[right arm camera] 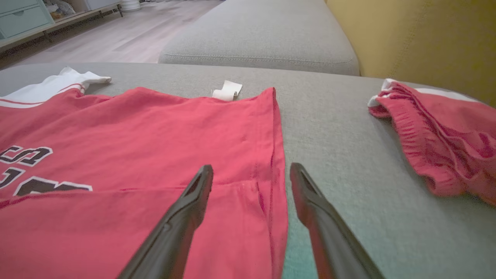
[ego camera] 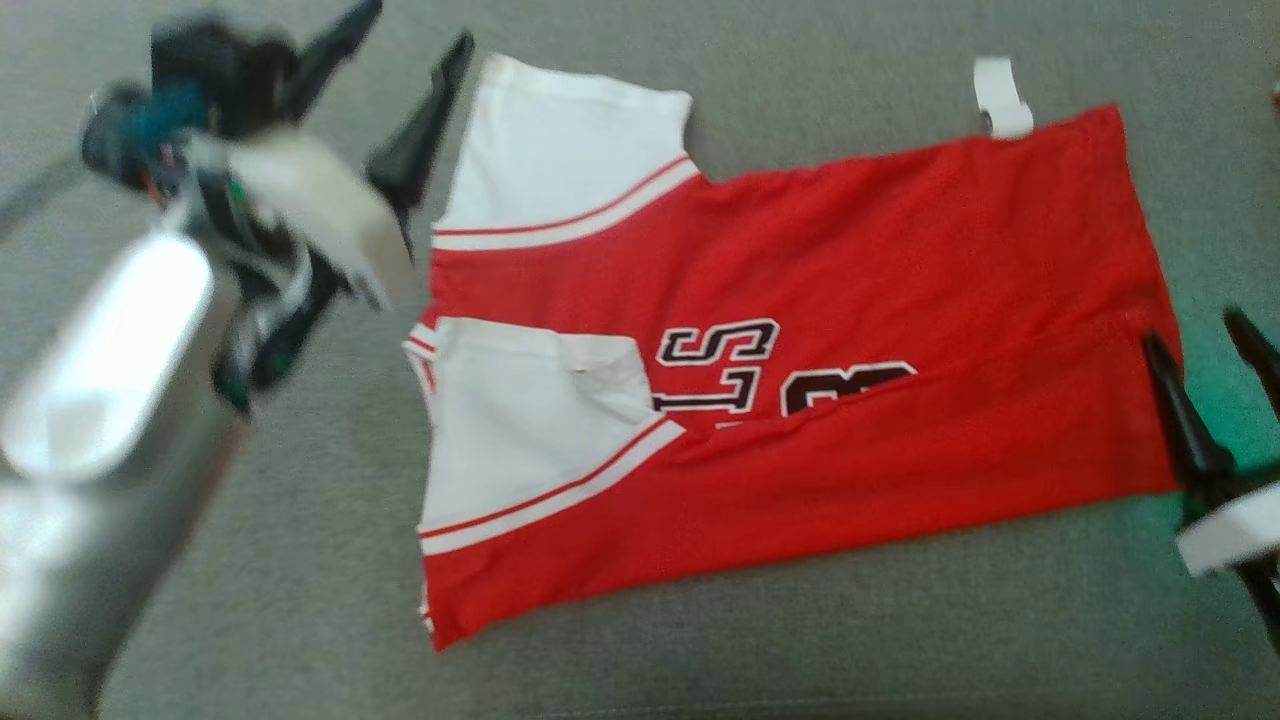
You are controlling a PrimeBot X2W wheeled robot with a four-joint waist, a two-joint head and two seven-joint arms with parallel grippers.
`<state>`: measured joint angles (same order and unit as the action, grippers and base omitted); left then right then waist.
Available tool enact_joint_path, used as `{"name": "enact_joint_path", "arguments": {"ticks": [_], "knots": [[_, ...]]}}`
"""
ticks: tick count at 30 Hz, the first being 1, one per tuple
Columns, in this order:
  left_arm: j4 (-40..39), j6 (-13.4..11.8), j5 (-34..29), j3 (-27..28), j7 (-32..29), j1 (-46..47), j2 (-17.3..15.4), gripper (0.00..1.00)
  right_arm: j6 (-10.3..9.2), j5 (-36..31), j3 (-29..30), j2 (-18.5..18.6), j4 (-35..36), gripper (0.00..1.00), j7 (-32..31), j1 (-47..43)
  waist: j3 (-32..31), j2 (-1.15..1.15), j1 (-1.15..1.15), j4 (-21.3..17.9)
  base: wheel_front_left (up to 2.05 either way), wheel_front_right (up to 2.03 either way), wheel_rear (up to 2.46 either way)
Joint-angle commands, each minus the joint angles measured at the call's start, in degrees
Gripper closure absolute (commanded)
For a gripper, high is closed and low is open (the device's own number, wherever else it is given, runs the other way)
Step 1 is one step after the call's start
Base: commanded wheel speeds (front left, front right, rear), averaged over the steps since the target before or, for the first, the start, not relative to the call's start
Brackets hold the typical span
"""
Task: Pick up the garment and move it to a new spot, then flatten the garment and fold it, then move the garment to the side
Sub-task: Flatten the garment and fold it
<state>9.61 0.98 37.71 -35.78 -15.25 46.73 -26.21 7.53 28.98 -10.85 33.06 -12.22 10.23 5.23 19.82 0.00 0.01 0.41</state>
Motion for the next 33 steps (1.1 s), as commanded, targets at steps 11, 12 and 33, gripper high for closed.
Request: {"name": "enact_joint_path", "arguments": {"ticks": [11,12,33], "knots": [[22.12,5.58,2.44,-1.14,-12.5,17.44,-2.04,0.0,-0.04,-2.1,-3.0,-2.64,1.22,0.0,0.16,6.4,9.73,0.0,-0.01,-7.96,0.0,0.0,0.0],[23.41,5.73,2.57,-1.42,-12.86,17.91,-2.11,0.0,-0.04,-2.02,-3.33,-3.01,0.65,0.0,0.46,6.72,10.08,0.0,-0.01,-8.22,0.0,0.0,0.0],[23.5,6.49,9.76,-12.01,-12.6,22.49,-4.07,1.0,-0.04,-0.92,-6.8,-2.62,-5.42,0.0,3.81,16.09,12.24,0.0,-0.01,-9.15,0.0,0.0,0.0]]}}
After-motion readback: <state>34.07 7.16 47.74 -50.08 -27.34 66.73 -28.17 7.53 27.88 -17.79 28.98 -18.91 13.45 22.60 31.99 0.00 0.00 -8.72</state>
